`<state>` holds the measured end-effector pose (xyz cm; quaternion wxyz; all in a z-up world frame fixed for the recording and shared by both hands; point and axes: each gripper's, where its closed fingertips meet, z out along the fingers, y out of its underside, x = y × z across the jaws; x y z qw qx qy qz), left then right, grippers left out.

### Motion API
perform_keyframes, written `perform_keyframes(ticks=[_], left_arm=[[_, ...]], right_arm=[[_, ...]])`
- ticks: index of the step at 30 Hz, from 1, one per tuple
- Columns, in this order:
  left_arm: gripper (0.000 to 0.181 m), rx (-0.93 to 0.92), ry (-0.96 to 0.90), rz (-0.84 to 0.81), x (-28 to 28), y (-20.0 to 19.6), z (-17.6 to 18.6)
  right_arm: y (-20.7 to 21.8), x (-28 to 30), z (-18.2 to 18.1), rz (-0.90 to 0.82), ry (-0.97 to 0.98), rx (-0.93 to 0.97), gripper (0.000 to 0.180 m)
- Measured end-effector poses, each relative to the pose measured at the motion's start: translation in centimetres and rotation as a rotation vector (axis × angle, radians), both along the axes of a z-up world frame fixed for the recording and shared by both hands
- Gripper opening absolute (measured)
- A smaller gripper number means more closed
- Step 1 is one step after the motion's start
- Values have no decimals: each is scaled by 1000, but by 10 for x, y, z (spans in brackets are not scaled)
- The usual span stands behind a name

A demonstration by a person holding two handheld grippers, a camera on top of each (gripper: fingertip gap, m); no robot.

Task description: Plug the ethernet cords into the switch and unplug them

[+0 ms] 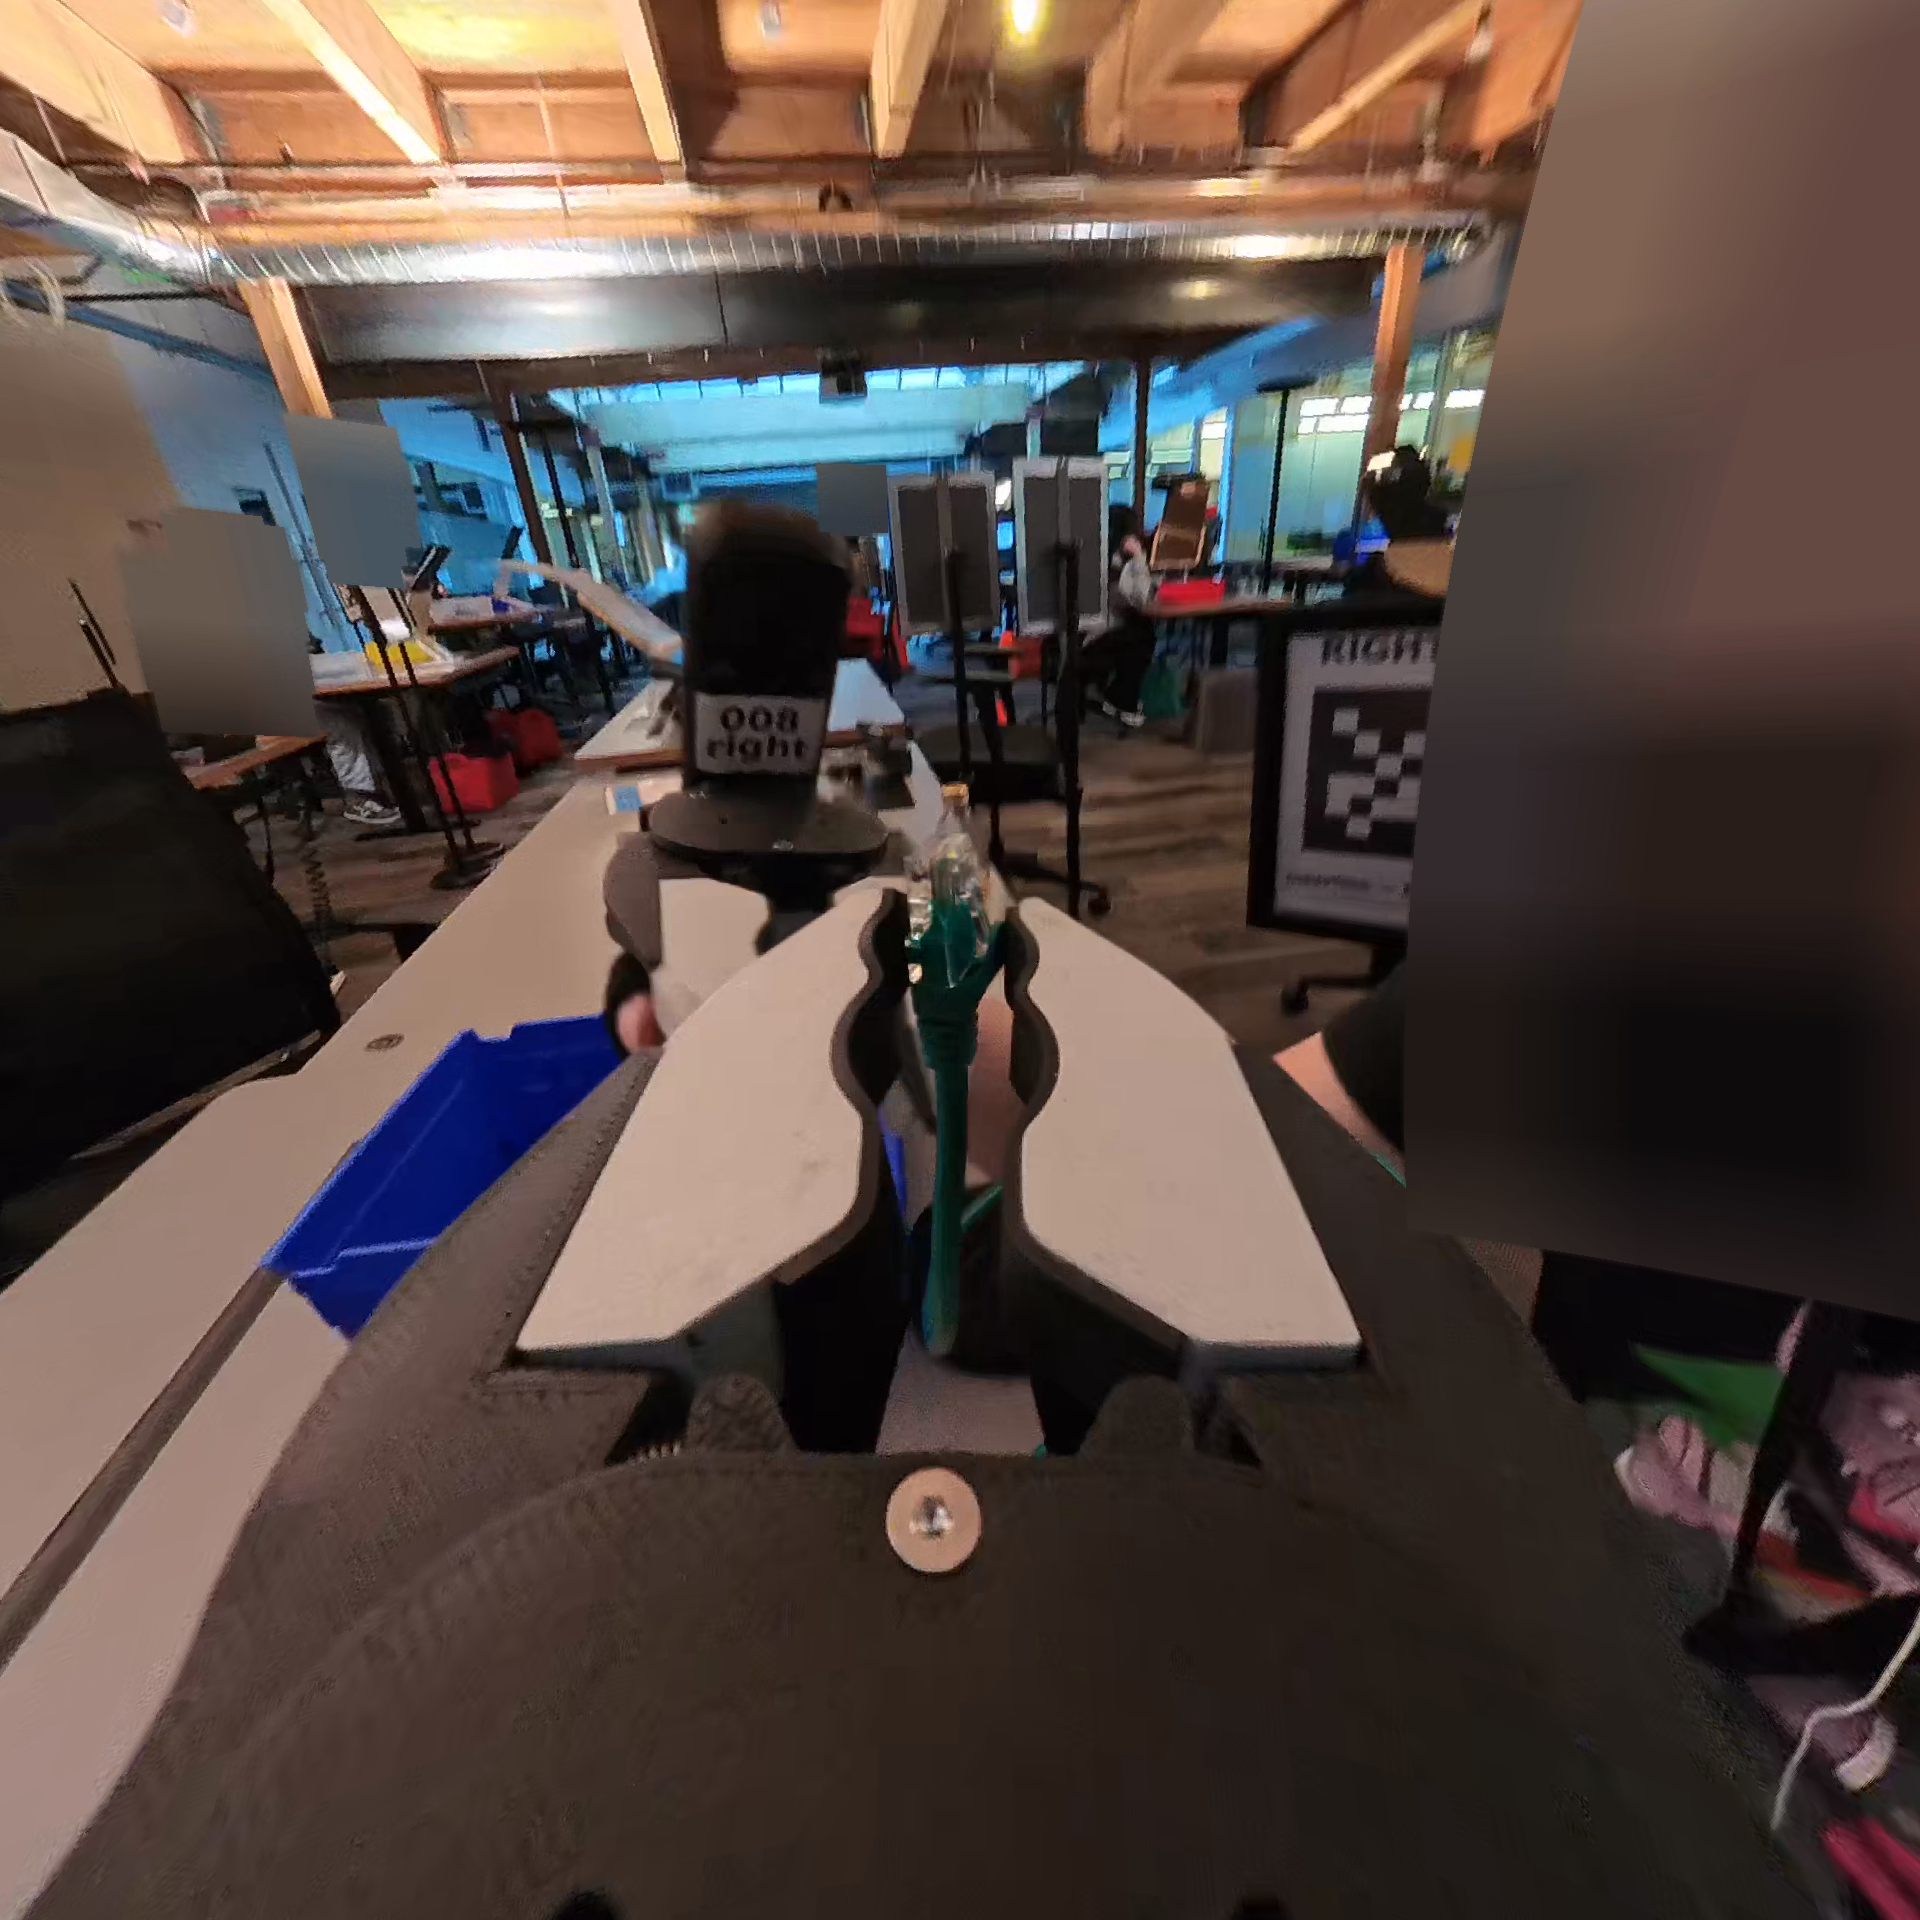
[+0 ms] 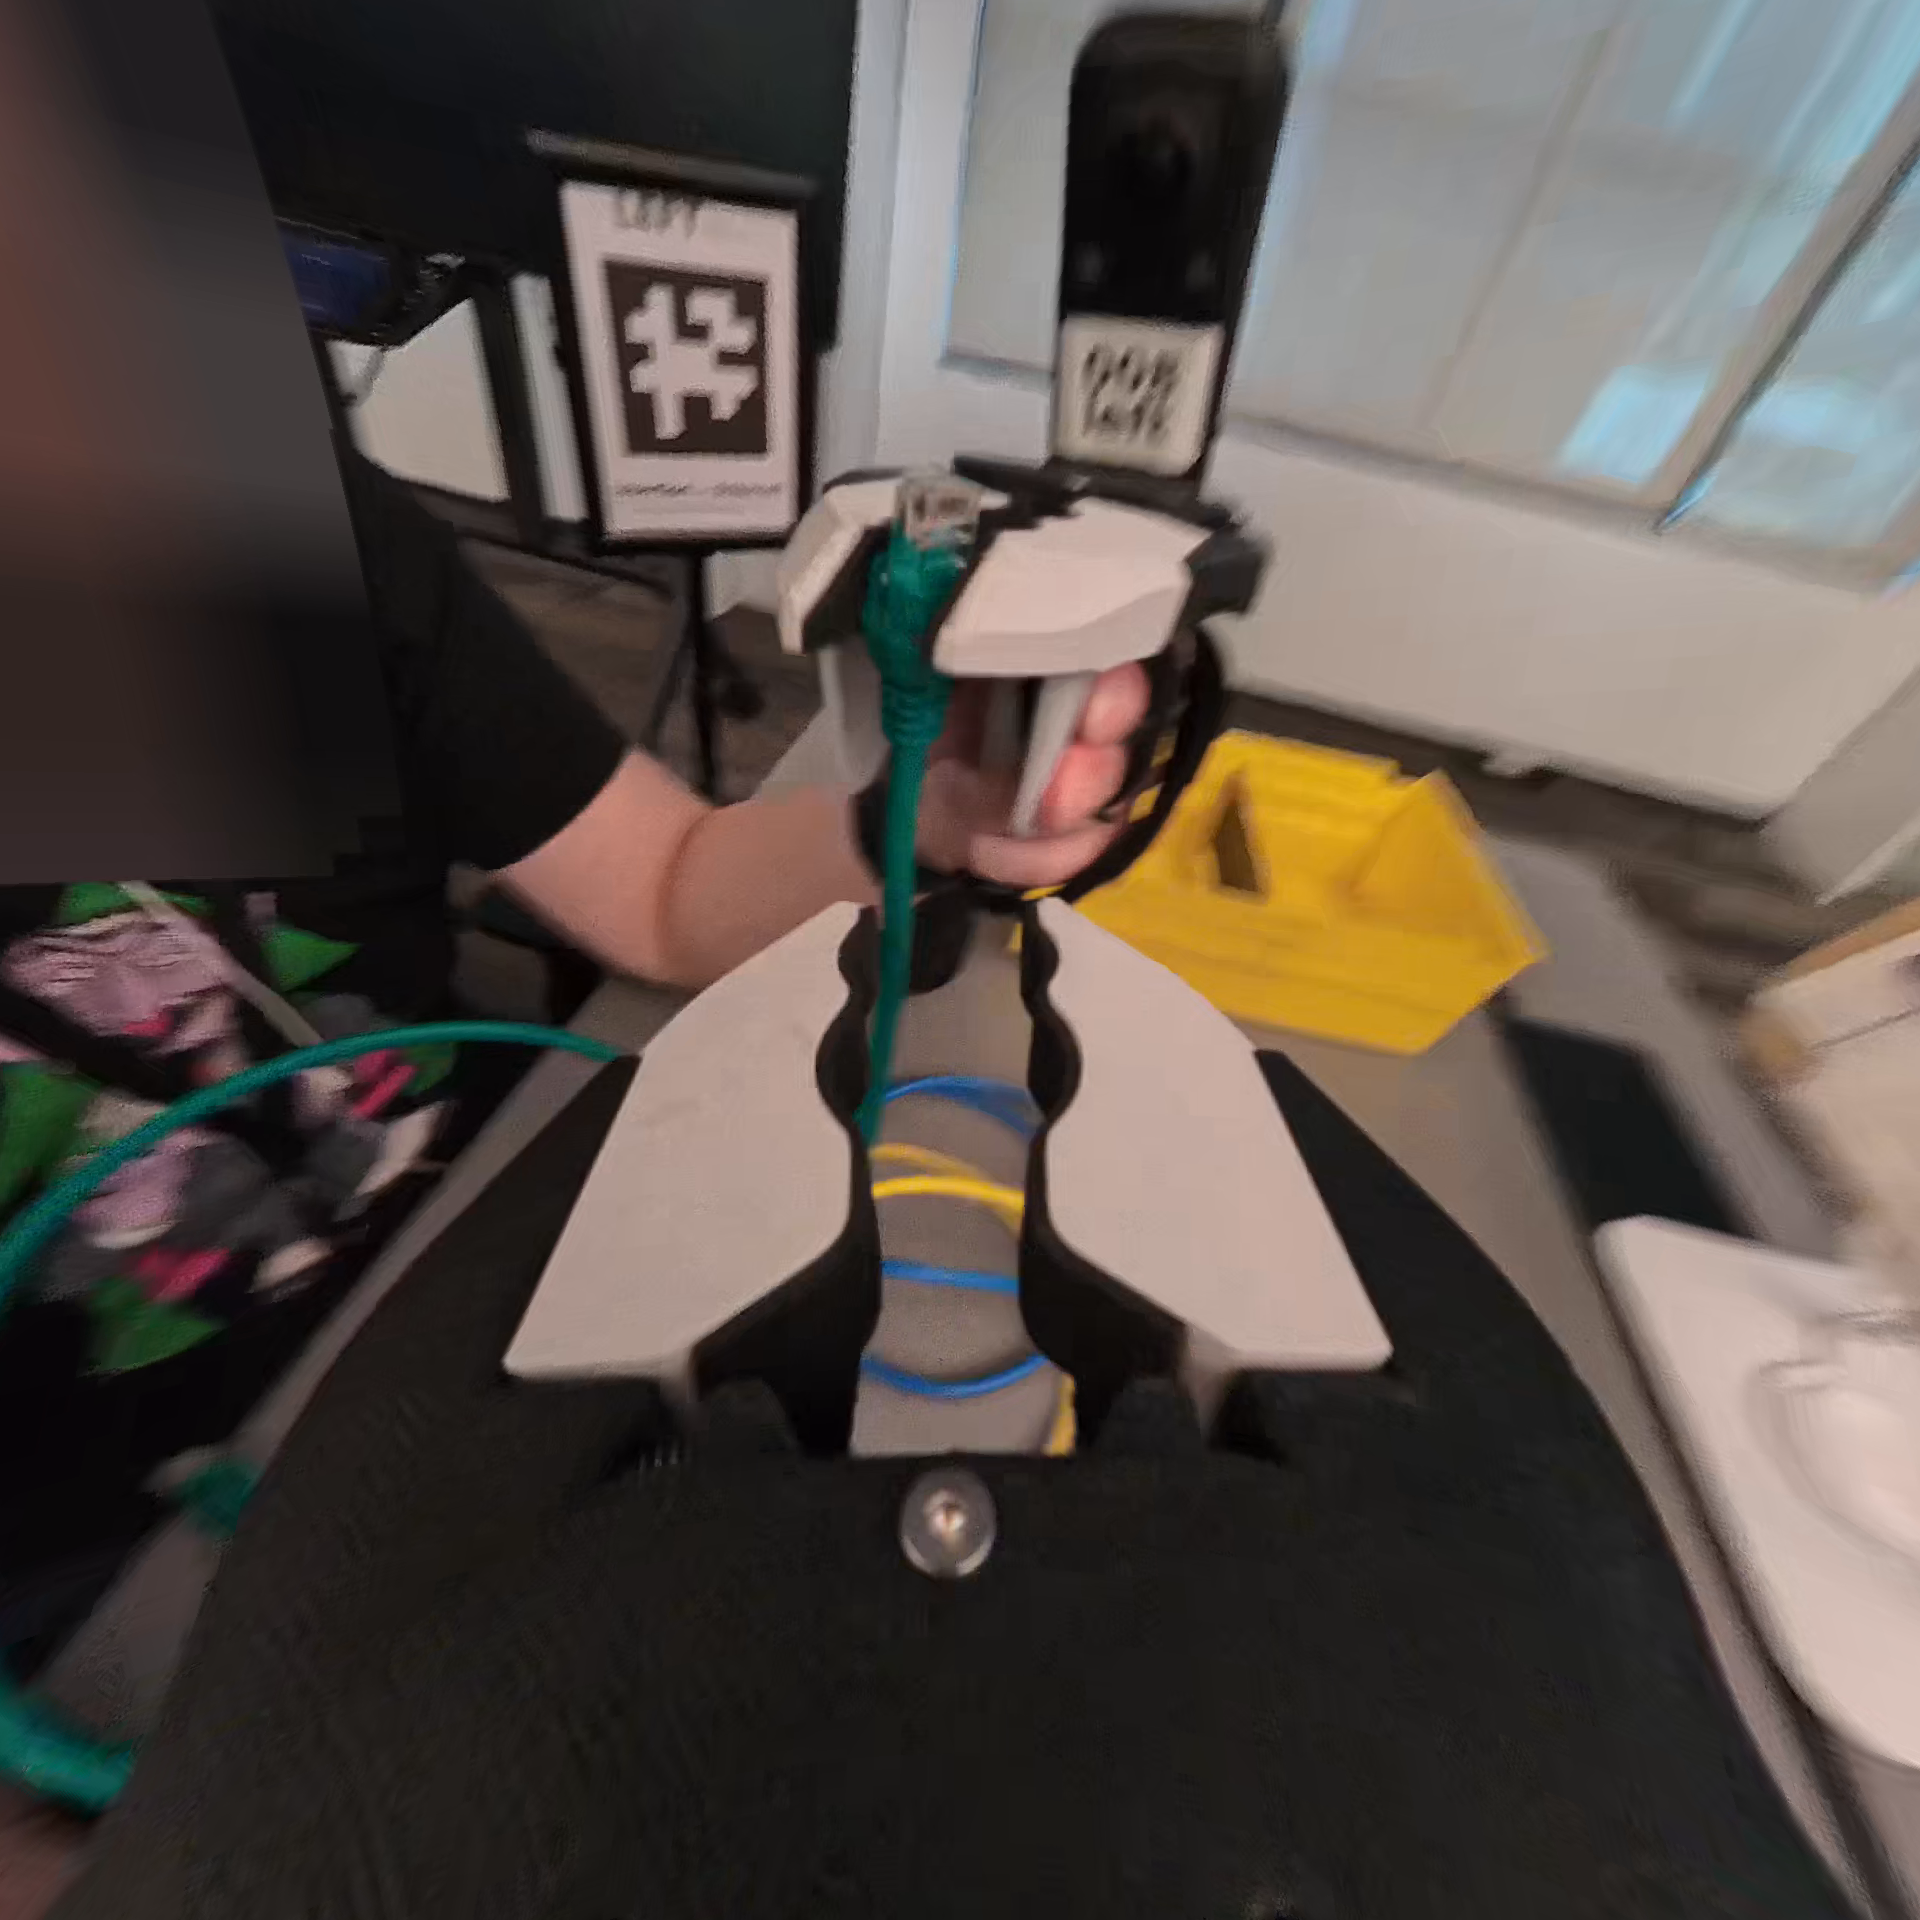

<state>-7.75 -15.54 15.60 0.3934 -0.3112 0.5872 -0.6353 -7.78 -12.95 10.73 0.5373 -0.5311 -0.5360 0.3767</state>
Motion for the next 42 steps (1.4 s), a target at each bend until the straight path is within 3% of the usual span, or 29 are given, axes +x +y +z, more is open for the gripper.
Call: perform_keyframes(ticks=[3, 5, 6, 9, 12, 17, 20, 24, 26, 30, 35, 37, 40, 42], left_arm=[[16, -111, -50, 14, -11, -3, 24], [16, -220, -74, -9, -17, -5, 37], [16, -261, -88, -14, -20, -5, 42], [16, -369, -124, 26, -21, 8, 49], [15, -479, -127, 56, -18, 26, 48], [15, -548, -120, 136, -11, 53, 38], [14, -556, -146, 192, -10, 64, 36], [14, -635, -212, 219, -18, 78, 42], [14, -709, -213, 143, -22, 75, 45], [14, -810, -207, 65, -22, 74, 46], [14, -908, -193, 42, -19, 83, 40], [14, -941, -158, 12, -17, 81, 38], [14, -936, -94, 58, -10, 84, 28], [14, -934, -40, 89, -3, 86, 18]], right_arm=[[21, 33, 41, -282, 185, 335, 35], [35, 61, 67, -558, 301, 617, 21], [37, 68, 73, -680, 325, 760, 26], [46, 42, 57, -809, 189, 1031, 39], [51, 8, 45, -875, 191, 1115, 52], [30, -37, 37, -804, 304, 1141, 46], [18, -35, 47, -815, 472, 1048, 43], [21, -21, 55, -767, 713, 758, 40], [35, -22, 49, -808, 617, 762, 39], [50, -37, 28, -802, 290, 978, 31], [22, -56, 26, -761, 147, 1315, 36], [18, -63, 24, -743, 94, 1380, 26], [16, -67, 19, -717, -79, 1576, 24], [19, -67, 15, -675, -189, 1578, 24]])
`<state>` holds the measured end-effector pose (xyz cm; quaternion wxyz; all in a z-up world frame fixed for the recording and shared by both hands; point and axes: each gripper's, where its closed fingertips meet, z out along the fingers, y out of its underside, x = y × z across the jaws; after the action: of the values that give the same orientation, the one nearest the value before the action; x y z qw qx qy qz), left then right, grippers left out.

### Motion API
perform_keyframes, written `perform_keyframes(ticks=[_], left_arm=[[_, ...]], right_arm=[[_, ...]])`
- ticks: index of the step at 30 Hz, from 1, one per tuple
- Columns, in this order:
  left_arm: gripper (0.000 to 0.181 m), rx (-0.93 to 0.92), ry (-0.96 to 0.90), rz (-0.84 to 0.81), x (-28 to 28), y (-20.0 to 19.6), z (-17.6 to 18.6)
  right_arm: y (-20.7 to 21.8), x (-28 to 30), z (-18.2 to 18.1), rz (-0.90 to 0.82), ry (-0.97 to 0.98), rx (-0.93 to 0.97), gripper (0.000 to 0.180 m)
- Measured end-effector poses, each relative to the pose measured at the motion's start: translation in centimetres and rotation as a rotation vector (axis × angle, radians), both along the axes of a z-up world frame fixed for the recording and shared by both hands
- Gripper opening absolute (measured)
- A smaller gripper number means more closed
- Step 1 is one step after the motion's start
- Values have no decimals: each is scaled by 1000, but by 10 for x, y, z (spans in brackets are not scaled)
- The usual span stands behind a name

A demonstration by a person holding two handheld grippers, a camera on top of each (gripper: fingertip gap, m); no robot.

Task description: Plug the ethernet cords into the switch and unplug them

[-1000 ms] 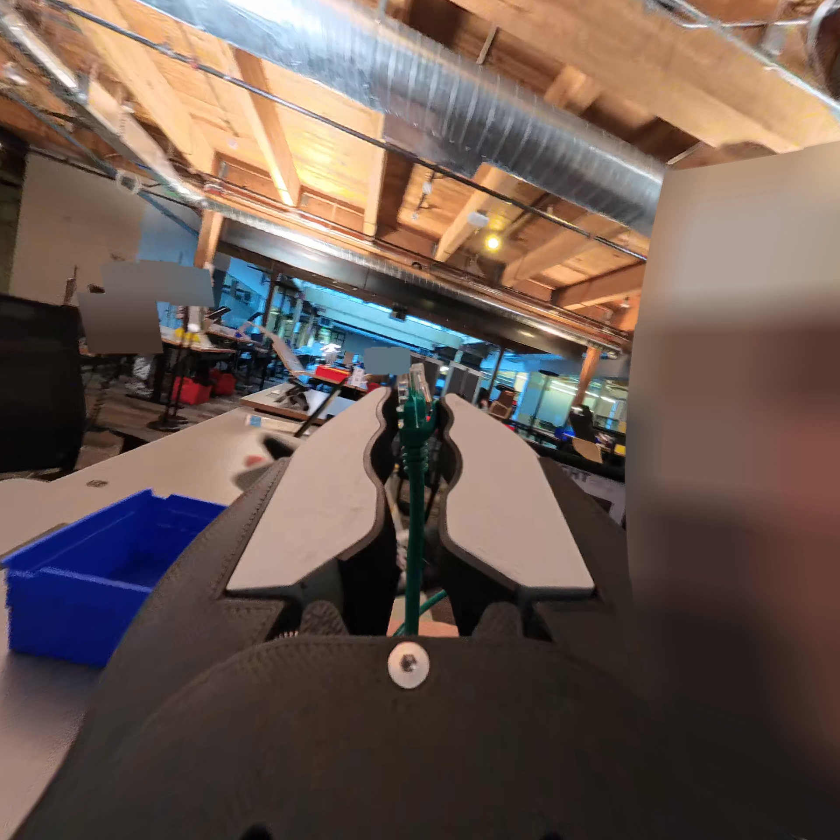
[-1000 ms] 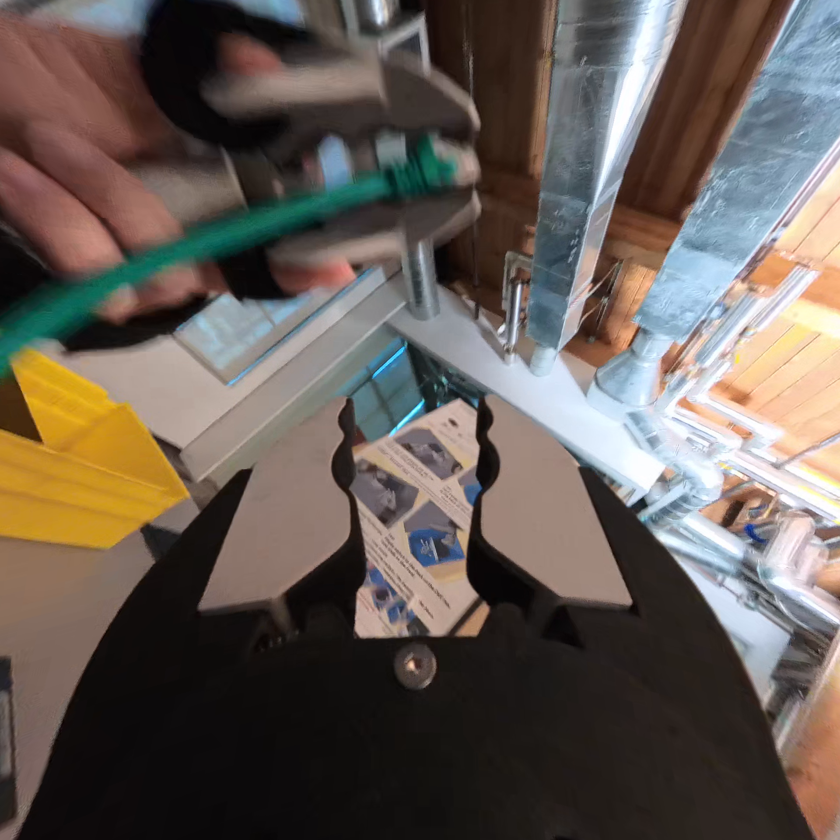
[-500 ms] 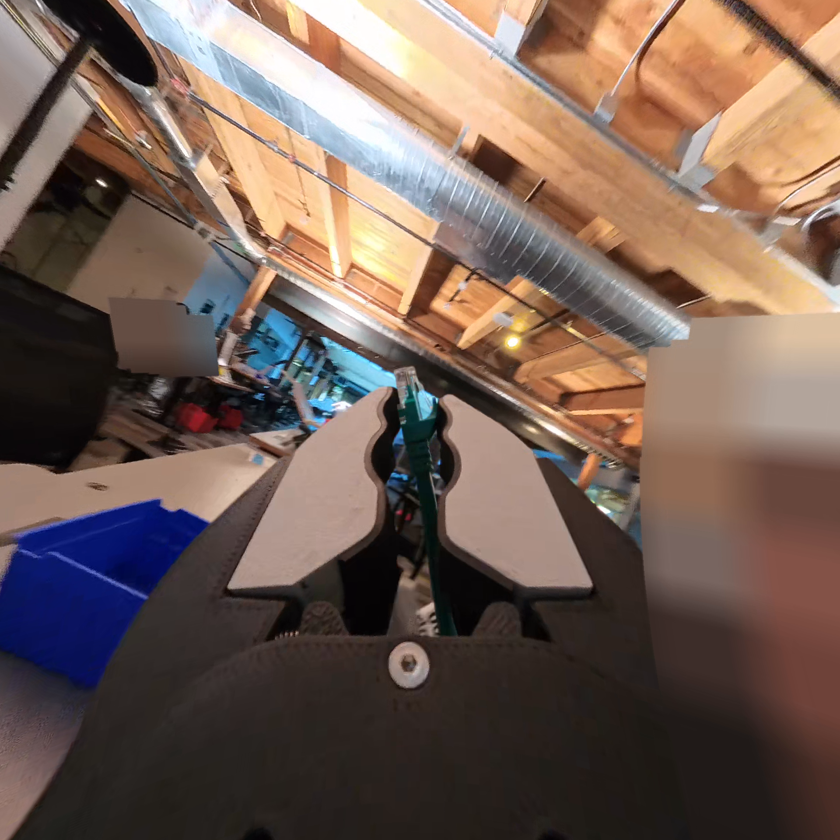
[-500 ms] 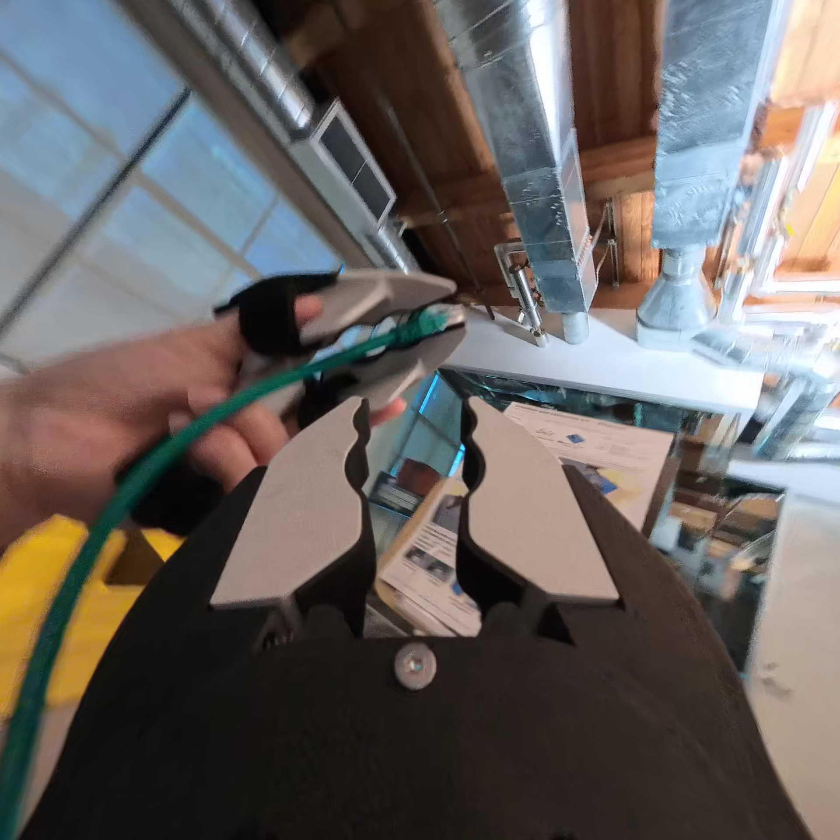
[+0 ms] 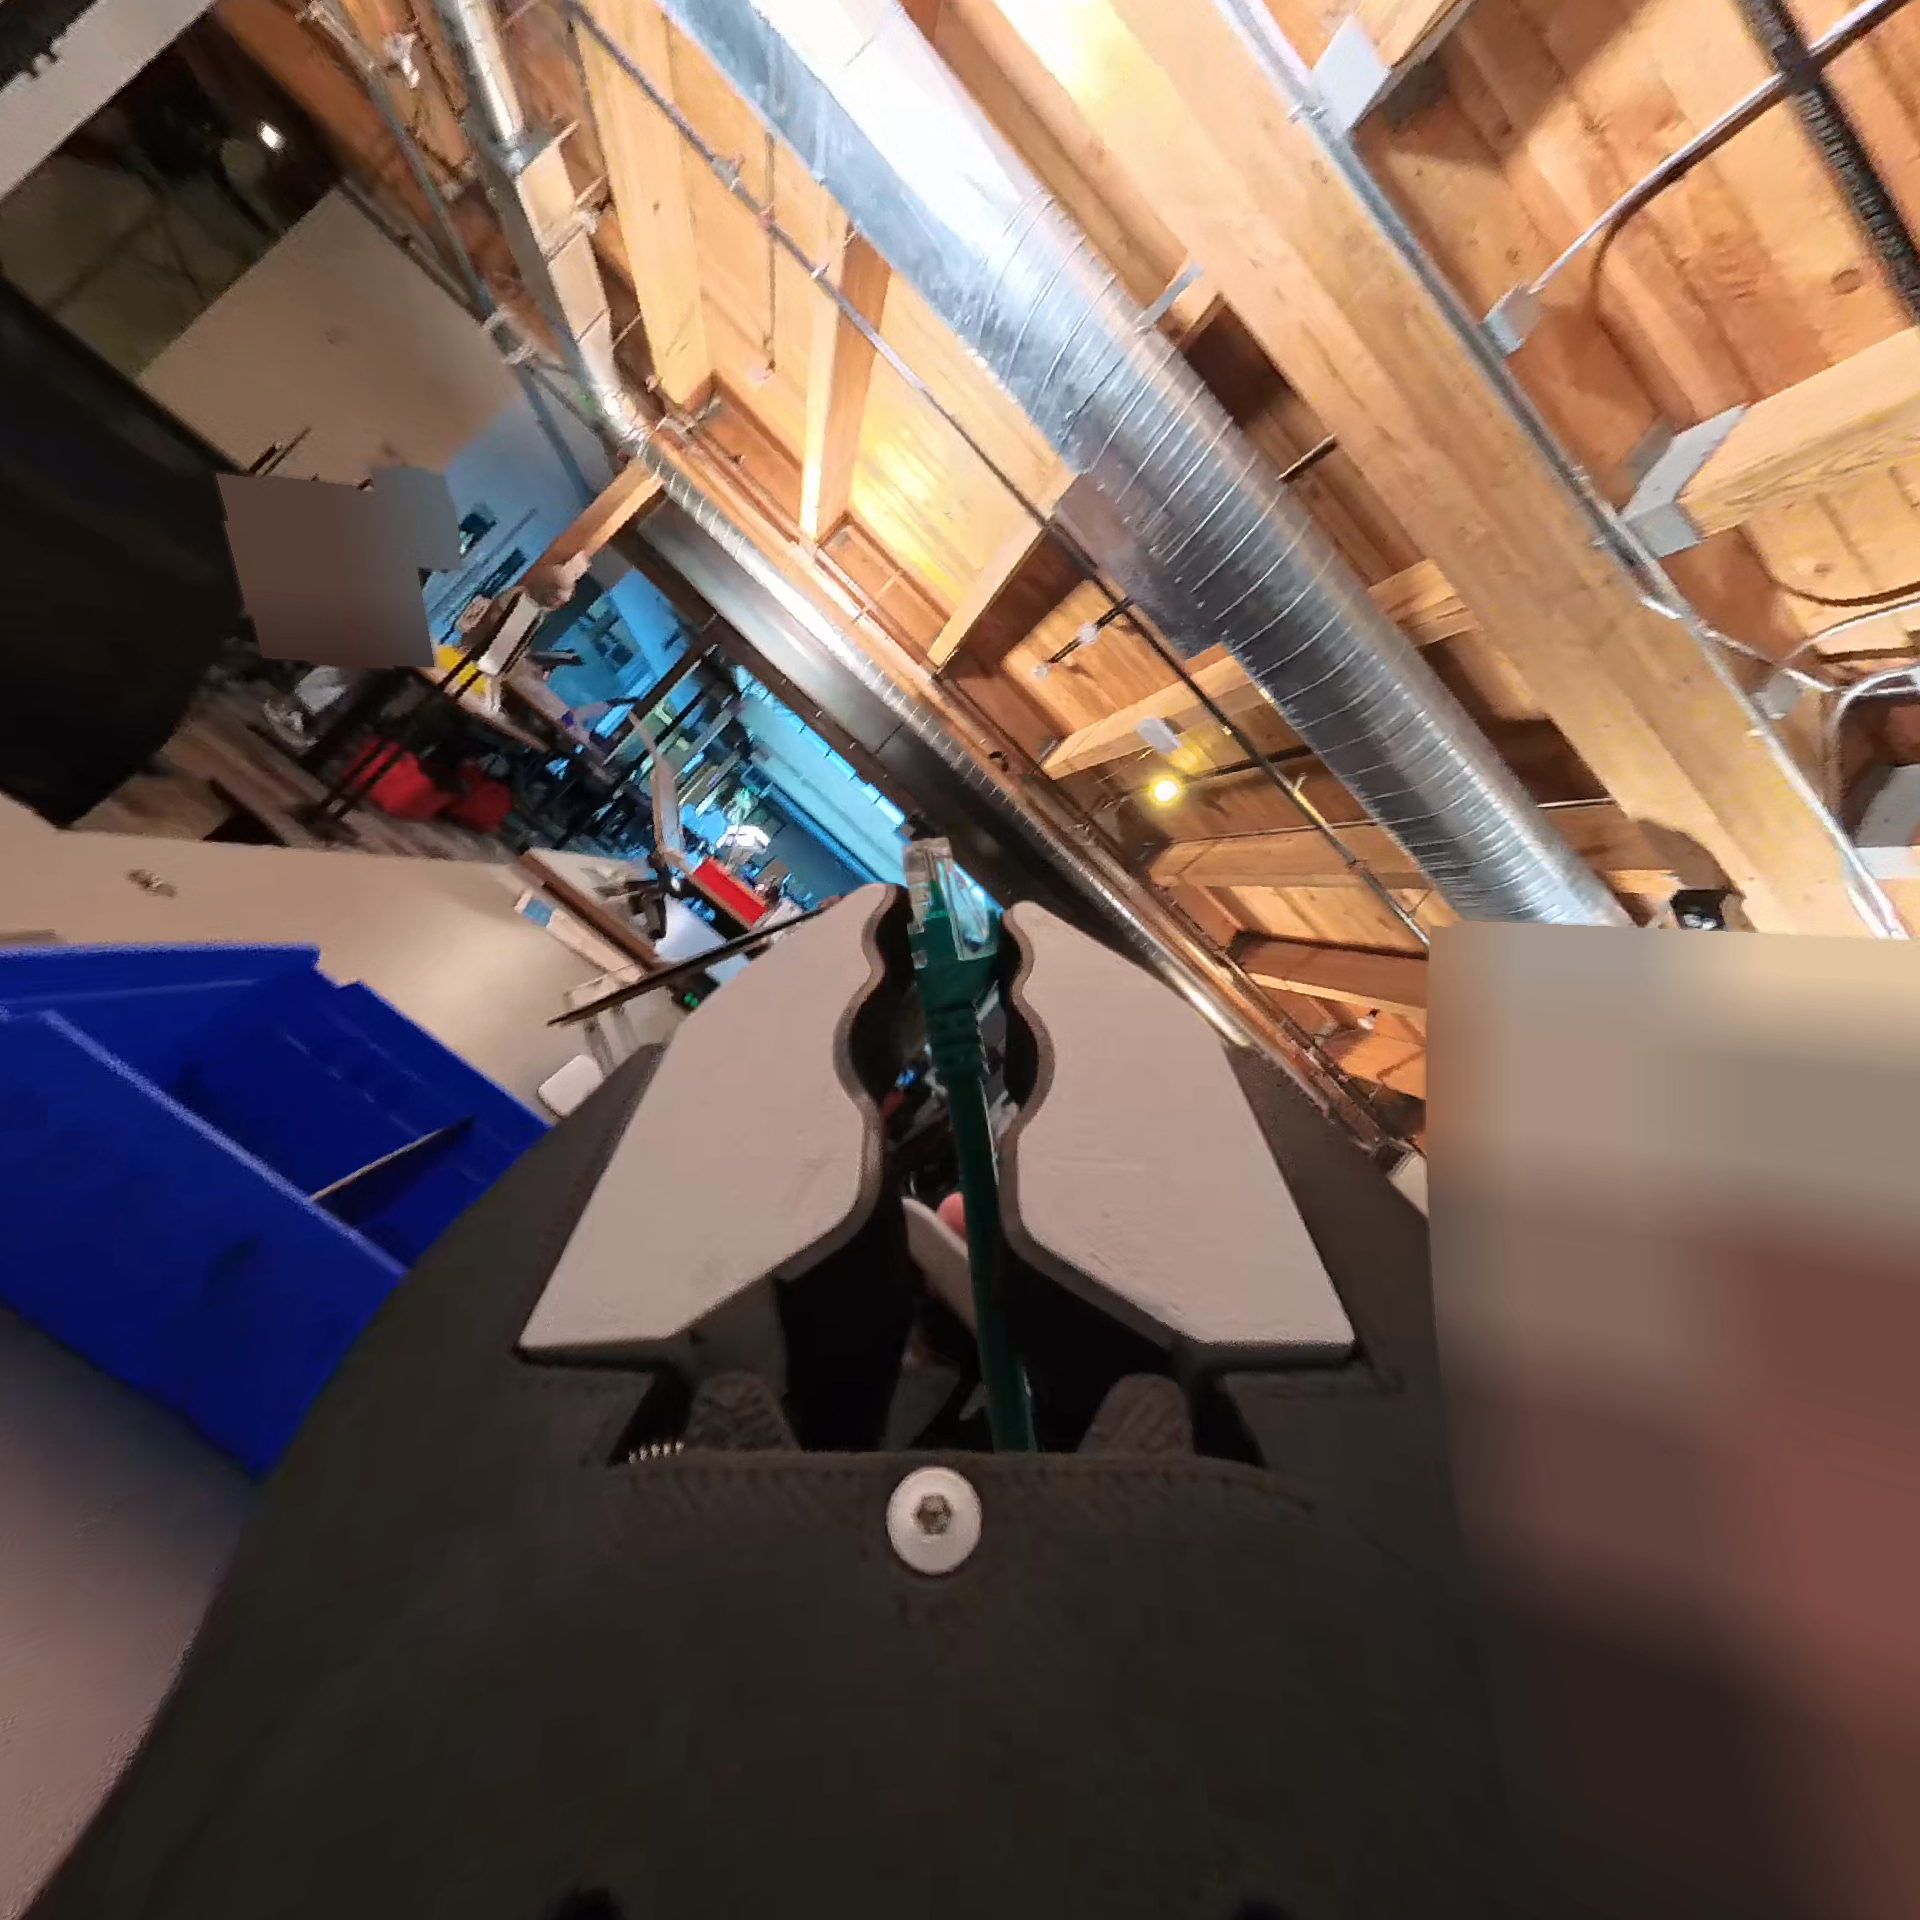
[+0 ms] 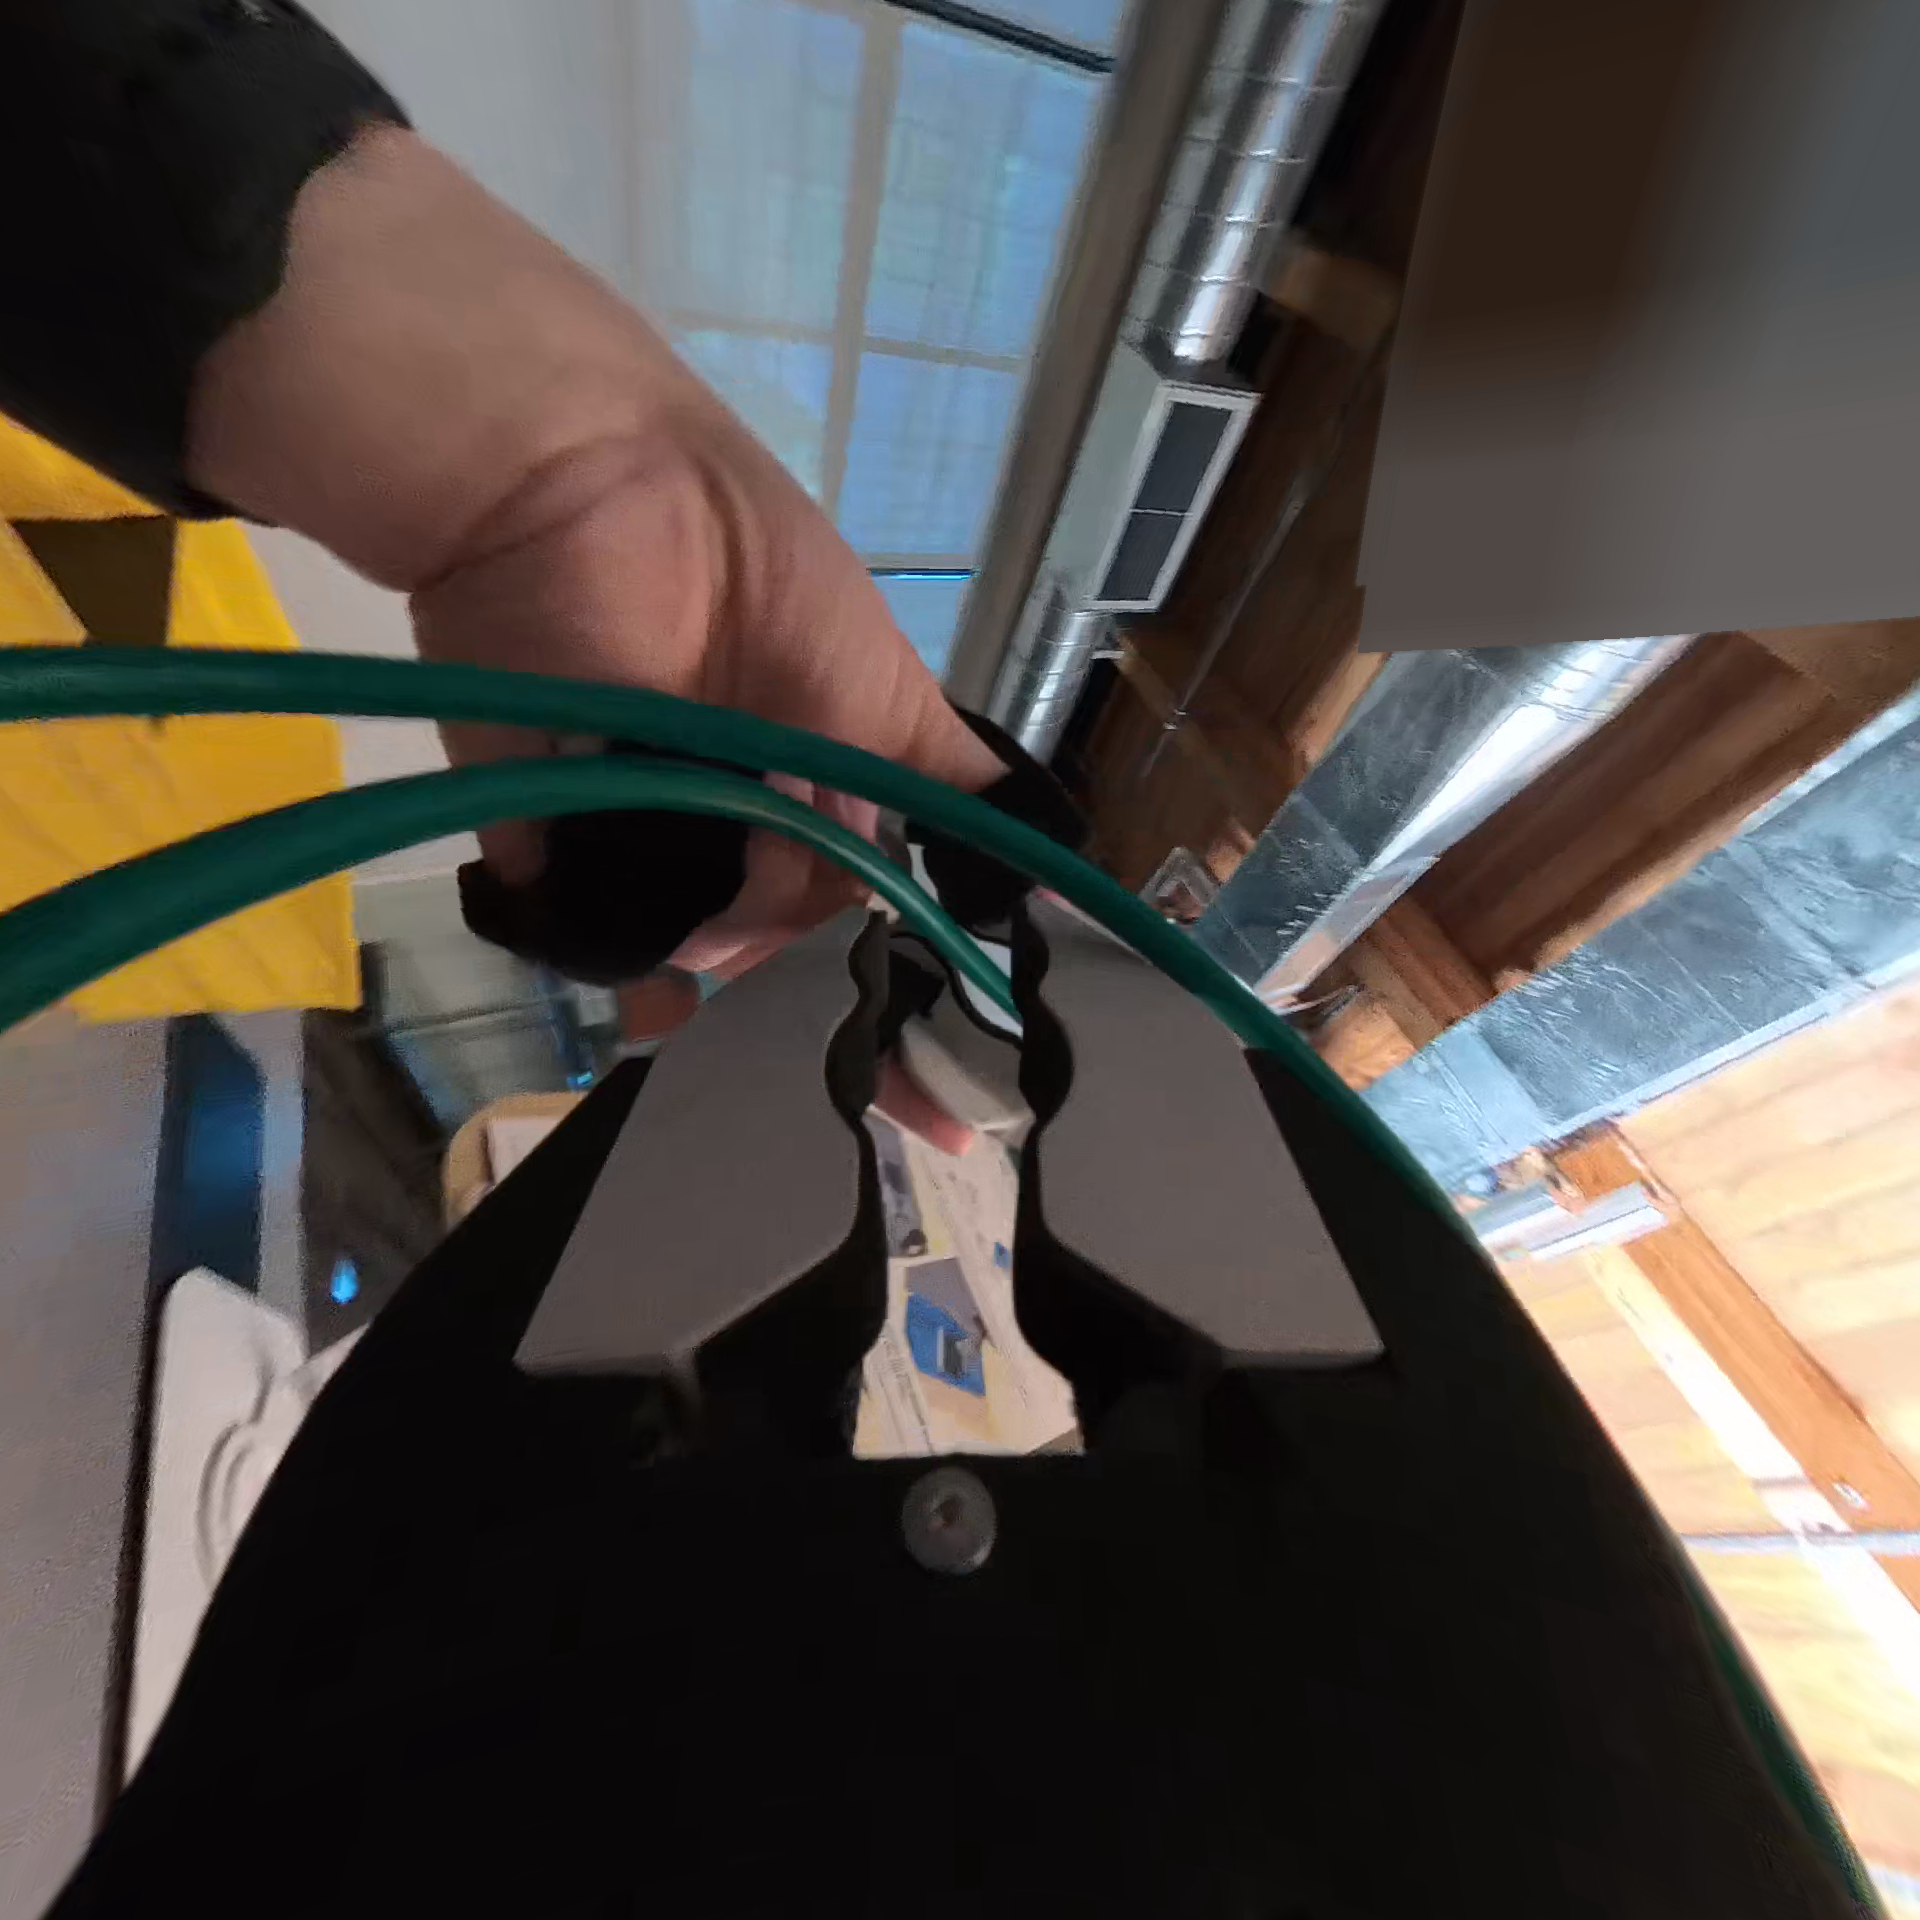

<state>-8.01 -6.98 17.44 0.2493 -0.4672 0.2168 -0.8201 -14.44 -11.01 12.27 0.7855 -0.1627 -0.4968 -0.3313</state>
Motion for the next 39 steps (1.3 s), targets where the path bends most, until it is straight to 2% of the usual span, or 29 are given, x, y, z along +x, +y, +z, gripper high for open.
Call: perform_keyframes(ticks=[3, 8, 15, 23, 29, 33, 37, 39], left_arm=[[14, -18, 66, -22, 11, 2, -14], [14, -72, 110, -11, 20, 16, -31], [14, -181, 0, -68, 8, 31, -23], [14, -62, -44, -31, -1, 19, -6], [14, 87, -12, 120, -4, 18, -2], [13, 181, -5, 164, -8, 8, 6], [13, 188, -33, 189, -12, 2, 12], [14, 178, -50, 205, -15, 3, 15]], right_arm=[[9, 1, -12, -61, -132, -119, 15], [24, 7, -24, -167, -217, -194, 11], [11, 30, -2, -65, -76, -171, 7], [-2, 59, 25, 88, 120, -191, 7], [3, 64, 22, 309, 342, -219, 9], [23, 70, 8, 228, 452, -144, 10], [34, 72, -2, 315, 538, -286, 4], [42, 70, -5, 400, 589, -428, 4]])
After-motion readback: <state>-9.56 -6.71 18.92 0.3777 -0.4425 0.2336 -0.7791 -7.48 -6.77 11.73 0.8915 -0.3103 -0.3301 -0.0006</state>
